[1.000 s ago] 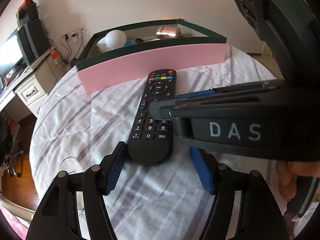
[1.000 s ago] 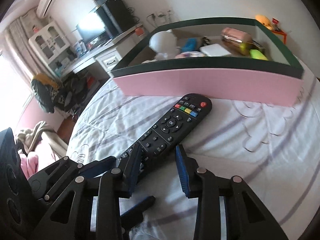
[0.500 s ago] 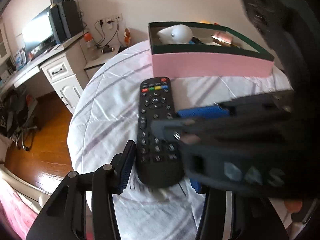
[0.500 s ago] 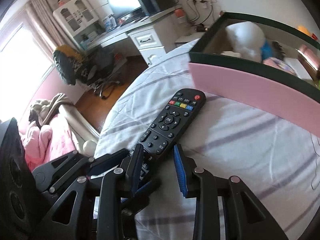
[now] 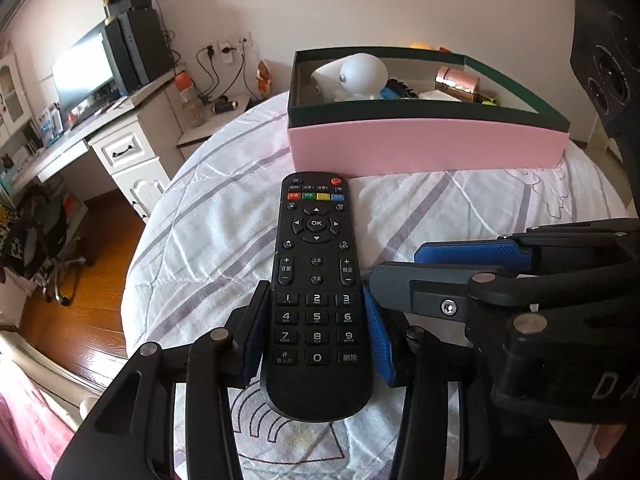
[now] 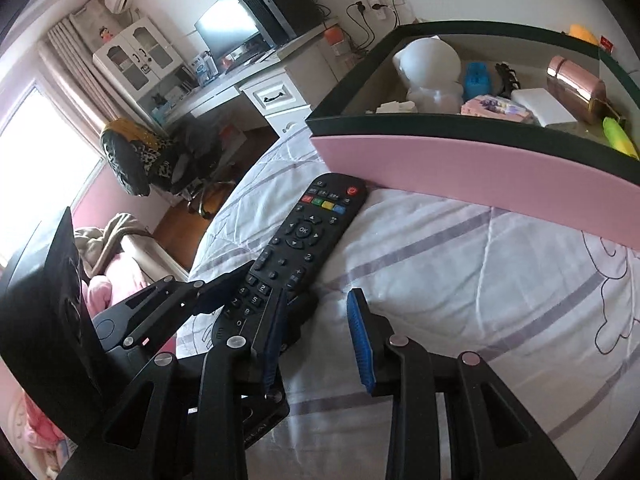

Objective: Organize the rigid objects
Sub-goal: 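Lift the black remote with the left tool while the right tool moves alongside it, then carry the black remote with the left tool over the pink box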

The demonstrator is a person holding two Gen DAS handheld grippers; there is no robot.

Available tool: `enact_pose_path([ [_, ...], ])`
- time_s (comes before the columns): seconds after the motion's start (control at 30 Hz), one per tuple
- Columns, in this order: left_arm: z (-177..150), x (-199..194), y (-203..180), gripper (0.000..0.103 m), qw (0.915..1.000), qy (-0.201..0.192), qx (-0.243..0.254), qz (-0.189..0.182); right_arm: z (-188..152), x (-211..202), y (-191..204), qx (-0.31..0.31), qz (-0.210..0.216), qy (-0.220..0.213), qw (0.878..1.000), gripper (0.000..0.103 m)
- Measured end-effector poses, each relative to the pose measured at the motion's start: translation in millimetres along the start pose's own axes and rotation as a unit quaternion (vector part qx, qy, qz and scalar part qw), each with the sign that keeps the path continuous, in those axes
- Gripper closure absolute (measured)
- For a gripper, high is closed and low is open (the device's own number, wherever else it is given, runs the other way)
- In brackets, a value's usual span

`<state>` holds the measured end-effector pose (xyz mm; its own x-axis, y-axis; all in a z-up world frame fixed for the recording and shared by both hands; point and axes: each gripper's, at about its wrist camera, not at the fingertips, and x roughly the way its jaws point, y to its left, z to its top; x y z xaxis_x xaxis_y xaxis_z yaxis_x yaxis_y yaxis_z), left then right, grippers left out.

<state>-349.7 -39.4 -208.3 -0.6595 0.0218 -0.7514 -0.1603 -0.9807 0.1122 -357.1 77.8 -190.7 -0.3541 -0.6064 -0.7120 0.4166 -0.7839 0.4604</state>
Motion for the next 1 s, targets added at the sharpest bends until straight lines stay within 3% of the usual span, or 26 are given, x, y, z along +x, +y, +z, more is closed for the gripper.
enact_pose_path([
  [0.2, 4.1, -8.5, 5.7, 0.058, 0.9999, -0.006, -0.009, 0.006, -4.1, -5.7, -0.1, -0.007, -0.012, 0.000, 1.000, 0.070],
  [0.83, 12.1, 11.0, 4.9, 0.057, 0.9989, 0.024, -0.016, 0.037, -26.3, -70.7, -38.0, -0.024, -0.149, -0.030, 0.988, 0.070],
  [1.0, 15.4, 12.4, 7.4, 0.059, 0.9988, 0.011, -0.021, 0.043, -28.9, -101.2, -60.1, -0.016, -0.187, -0.047, 0.981, 0.059],
])
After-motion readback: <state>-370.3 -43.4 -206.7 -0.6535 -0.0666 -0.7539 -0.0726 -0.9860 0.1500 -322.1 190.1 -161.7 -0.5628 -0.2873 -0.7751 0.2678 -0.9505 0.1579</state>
